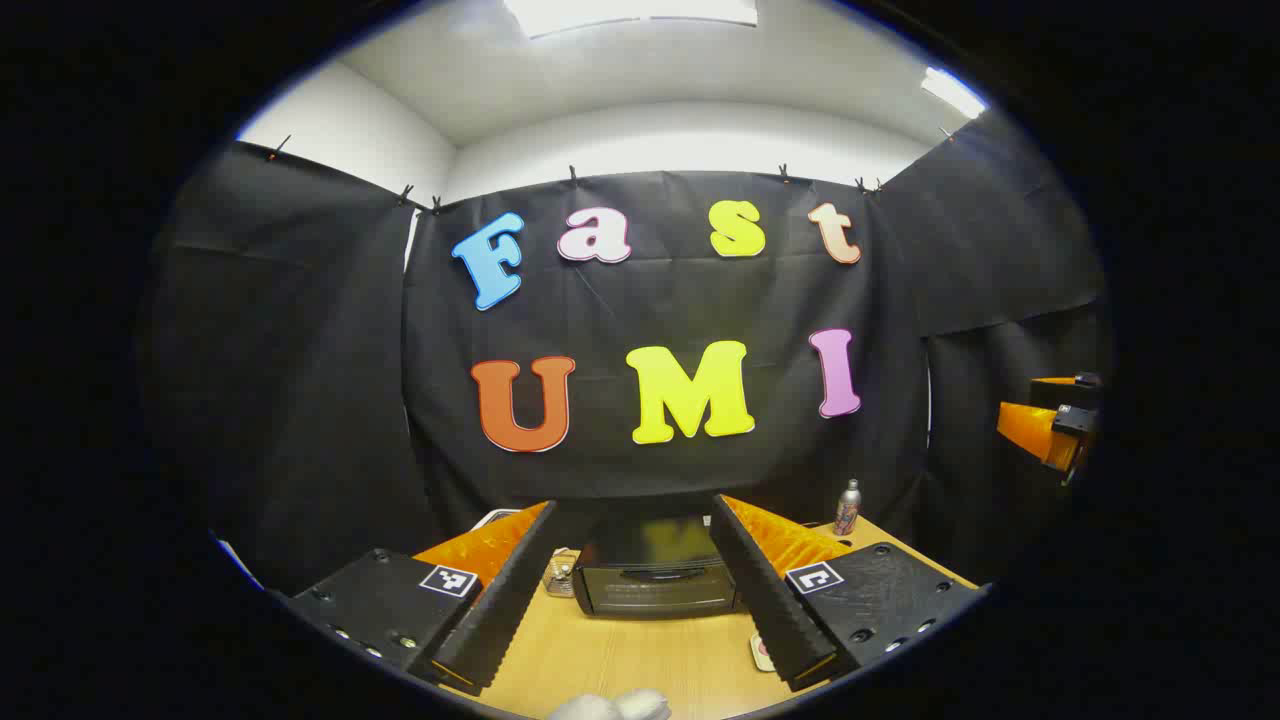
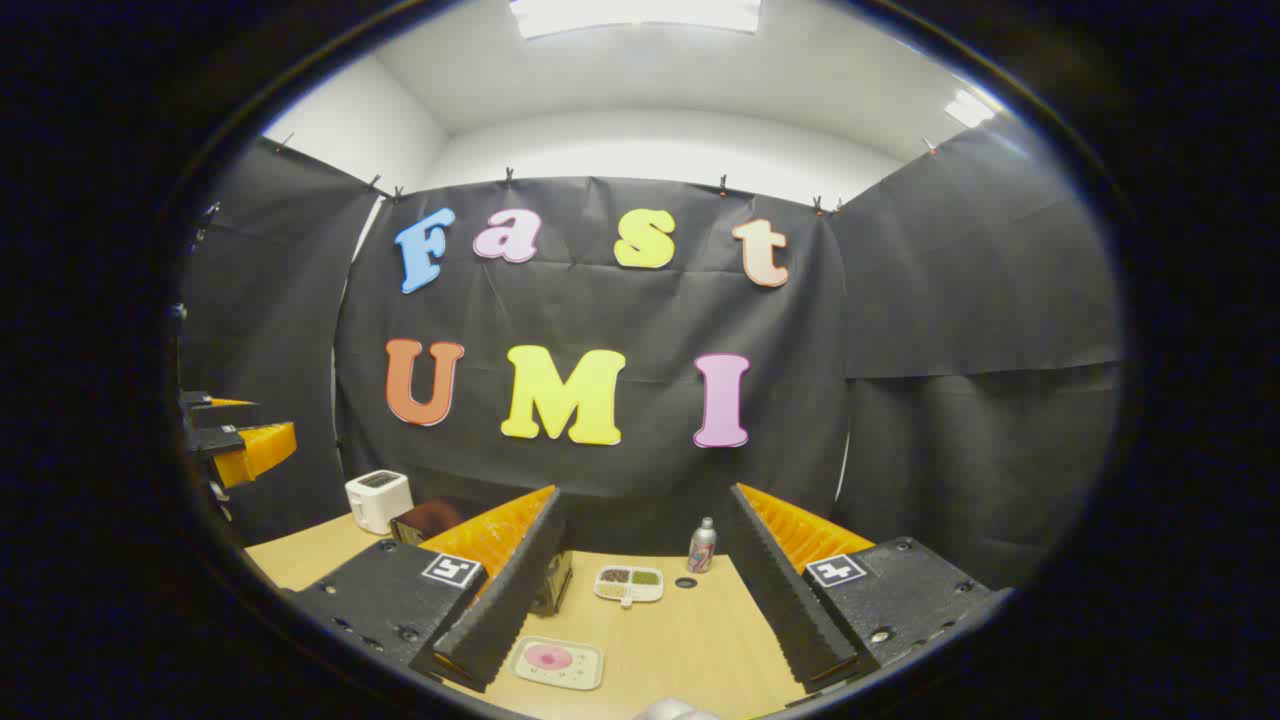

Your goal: Open the electric oven with the left hand, put the food in, and close the electric oven.

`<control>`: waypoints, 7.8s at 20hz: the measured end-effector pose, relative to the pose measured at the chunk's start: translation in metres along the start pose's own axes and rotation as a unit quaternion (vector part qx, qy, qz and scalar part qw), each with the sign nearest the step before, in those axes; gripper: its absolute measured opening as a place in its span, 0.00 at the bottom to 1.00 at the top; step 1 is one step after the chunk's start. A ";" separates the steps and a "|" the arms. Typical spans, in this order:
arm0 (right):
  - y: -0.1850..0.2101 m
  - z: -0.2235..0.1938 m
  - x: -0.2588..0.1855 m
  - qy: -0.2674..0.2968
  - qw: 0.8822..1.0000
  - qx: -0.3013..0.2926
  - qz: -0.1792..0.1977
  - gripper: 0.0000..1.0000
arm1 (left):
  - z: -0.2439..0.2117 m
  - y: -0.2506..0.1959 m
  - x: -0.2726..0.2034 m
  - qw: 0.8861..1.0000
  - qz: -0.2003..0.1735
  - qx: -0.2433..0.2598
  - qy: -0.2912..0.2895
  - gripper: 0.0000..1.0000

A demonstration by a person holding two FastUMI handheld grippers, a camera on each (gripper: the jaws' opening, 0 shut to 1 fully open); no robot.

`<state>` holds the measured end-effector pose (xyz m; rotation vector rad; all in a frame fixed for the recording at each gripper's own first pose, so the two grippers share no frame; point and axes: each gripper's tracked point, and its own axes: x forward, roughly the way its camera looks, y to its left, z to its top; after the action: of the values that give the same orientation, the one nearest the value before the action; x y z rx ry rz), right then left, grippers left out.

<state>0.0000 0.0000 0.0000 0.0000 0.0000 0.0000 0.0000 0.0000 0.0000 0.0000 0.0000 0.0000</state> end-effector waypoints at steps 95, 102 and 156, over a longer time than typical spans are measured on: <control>-0.050 -0.052 -0.053 0.106 0.992 -0.048 -0.057 1.00 | -0.415 -0.031 0.084 0.938 -0.041 -0.021 0.344 0.95; -0.046 -0.085 -0.043 0.138 0.989 -0.036 -0.045 1.00 | -0.398 -0.018 0.079 0.946 -0.022 -0.031 0.323 0.97; 0.061 -0.478 0.113 0.650 0.705 0.244 0.145 0.01 | -0.129 0.031 -0.007 0.996 0.023 -0.023 0.088 0.96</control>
<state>0.1125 0.0609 -0.4781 0.5427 1.4454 0.3223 -0.0074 0.0315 -0.1290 -0.0452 0.1771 0.0457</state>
